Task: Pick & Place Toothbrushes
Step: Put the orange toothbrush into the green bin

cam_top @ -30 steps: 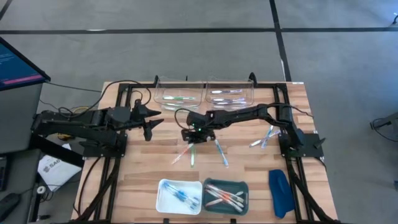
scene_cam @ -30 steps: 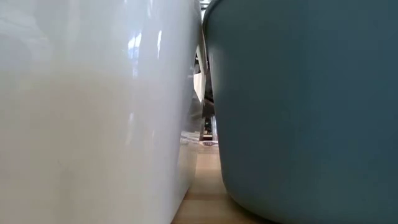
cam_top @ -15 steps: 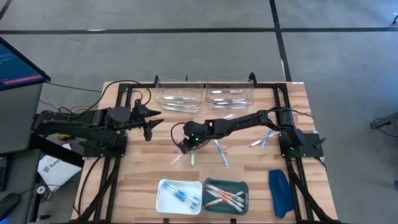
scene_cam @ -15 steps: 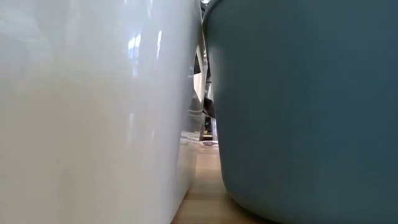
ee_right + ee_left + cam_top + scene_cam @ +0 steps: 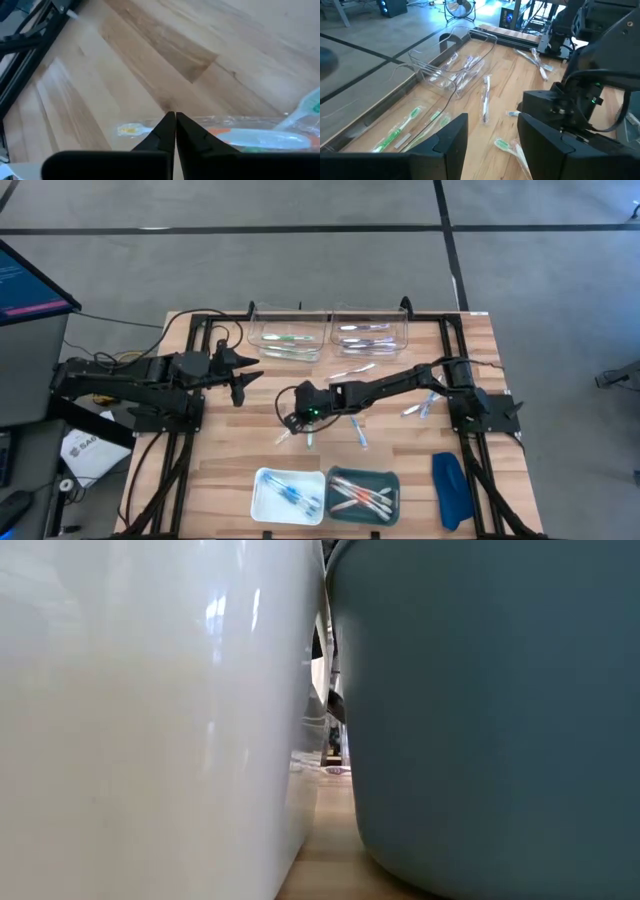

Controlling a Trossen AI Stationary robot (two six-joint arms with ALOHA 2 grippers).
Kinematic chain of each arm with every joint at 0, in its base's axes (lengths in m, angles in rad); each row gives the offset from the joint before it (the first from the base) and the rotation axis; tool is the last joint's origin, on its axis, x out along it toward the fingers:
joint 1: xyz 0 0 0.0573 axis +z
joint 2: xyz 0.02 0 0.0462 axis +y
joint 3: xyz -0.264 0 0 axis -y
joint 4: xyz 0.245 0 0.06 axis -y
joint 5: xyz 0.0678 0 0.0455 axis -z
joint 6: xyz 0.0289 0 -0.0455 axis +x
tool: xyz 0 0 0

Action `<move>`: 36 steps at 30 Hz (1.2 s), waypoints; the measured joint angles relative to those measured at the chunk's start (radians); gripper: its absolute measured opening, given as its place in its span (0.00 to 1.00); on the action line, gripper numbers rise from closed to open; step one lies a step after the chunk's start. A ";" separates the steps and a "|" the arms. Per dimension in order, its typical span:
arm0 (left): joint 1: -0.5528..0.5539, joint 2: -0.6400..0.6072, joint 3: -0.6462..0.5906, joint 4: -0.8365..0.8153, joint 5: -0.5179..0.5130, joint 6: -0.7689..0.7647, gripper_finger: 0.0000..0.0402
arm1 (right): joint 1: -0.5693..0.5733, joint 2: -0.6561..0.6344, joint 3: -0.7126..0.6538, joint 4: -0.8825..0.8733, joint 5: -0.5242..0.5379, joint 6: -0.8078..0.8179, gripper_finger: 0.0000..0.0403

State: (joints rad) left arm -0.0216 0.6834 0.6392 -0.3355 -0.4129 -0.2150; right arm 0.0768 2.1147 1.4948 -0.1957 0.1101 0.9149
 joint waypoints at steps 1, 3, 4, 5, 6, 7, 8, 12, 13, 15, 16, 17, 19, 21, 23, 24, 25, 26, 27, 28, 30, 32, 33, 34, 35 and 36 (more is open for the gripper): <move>0.000 0.000 0.000 0.000 0.000 0.000 0.42 | 0.003 0.000 0.000 -0.001 0.000 0.000 0.01; 0.000 0.000 0.000 0.000 0.000 -0.001 0.42 | 0.007 0.000 0.000 0.002 0.001 0.002 0.01; 0.000 0.000 0.000 0.000 0.000 -0.001 0.42 | 0.009 0.000 0.006 -0.004 0.001 0.002 0.01; 0.000 0.000 0.000 0.000 0.000 -0.001 0.42 | 0.013 0.000 0.013 -0.011 0.002 0.002 0.00; 0.000 0.000 0.000 0.001 0.000 -0.001 0.42 | 0.017 0.000 0.020 -0.013 0.004 0.002 0.00; 0.000 0.000 0.000 0.001 0.000 -0.001 0.42 | 0.022 0.001 0.027 -0.009 0.007 0.002 0.00; 0.000 0.000 0.000 0.001 0.000 -0.001 0.42 | 0.025 0.014 0.043 -0.009 0.012 0.002 0.00; 0.000 0.000 0.000 0.002 0.000 -0.002 0.42 | 0.042 0.123 0.203 -0.132 0.007 -0.038 0.00; 0.000 0.001 0.000 0.002 0.000 -0.002 0.42 | 0.046 0.173 0.279 -0.134 -0.007 -0.055 0.00; -0.001 0.000 0.000 0.002 0.000 -0.003 0.42 | 0.052 0.248 0.418 -0.308 -0.011 -0.095 0.00; -0.002 0.000 0.000 0.002 0.001 -0.004 0.42 | 0.055 0.298 0.502 -0.342 -0.011 -0.112 0.00; -0.002 0.000 0.000 -0.001 0.002 -0.003 0.42 | 0.059 0.344 0.577 -0.370 -0.009 -0.129 0.00; -0.004 0.004 0.000 -0.001 0.002 -0.003 0.42 | 0.064 0.401 0.710 -0.488 -0.004 -0.164 0.00; -0.005 0.005 0.000 -0.007 0.003 -0.002 0.42 | 0.065 0.456 0.835 -0.526 -0.004 -0.181 0.00; -0.005 0.012 0.000 -0.002 0.003 -0.002 0.42 | 0.059 0.465 0.856 -0.550 -0.003 -0.196 0.00; -0.005 0.013 0.000 -0.007 0.003 -0.002 0.42 | 0.054 0.454 0.822 -0.519 -0.005 -0.192 0.00; -0.005 0.013 0.000 -0.007 0.003 -0.001 0.42 | 0.051 0.450 0.803 -0.531 -0.006 -0.186 0.00; -0.005 0.012 0.000 -0.005 0.003 -0.001 0.42 | 0.048 0.449 0.794 -0.545 -0.006 -0.184 0.00; -0.005 0.012 0.000 -0.005 0.003 -0.001 0.42 | 0.044 0.448 0.788 -0.560 -0.006 -0.184 0.00; -0.005 0.012 0.000 -0.005 0.003 0.000 0.42 | 0.042 0.445 0.784 -0.585 -0.006 -0.184 0.00; -0.005 0.012 0.000 -0.005 0.003 0.000 0.42 | 0.043 0.442 0.771 -0.612 -0.006 -0.184 0.00; -0.005 0.011 0.000 -0.005 0.003 0.000 0.42 | 0.049 0.443 0.755 -0.631 -0.008 -0.182 0.00; -0.005 0.011 0.000 -0.004 0.003 0.000 0.42 | 0.053 0.444 0.753 -0.646 -0.008 -0.182 0.00; -0.005 0.011 0.000 -0.004 0.003 -0.001 0.42 | 0.055 0.444 0.753 -0.655 -0.008 -0.183 0.00; -0.005 0.011 0.000 -0.003 0.003 -0.002 0.42 | 0.057 0.443 0.754 -0.662 -0.008 -0.188 0.00; -0.005 0.011 0.000 -0.001 0.003 -0.002 0.42 | 0.061 0.442 0.755 -0.670 -0.008 -0.198 0.00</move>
State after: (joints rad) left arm -0.0268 0.6949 0.6388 -0.3369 -0.4103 -0.2169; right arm 0.1382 2.5569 2.2501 -0.8662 0.1017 0.7166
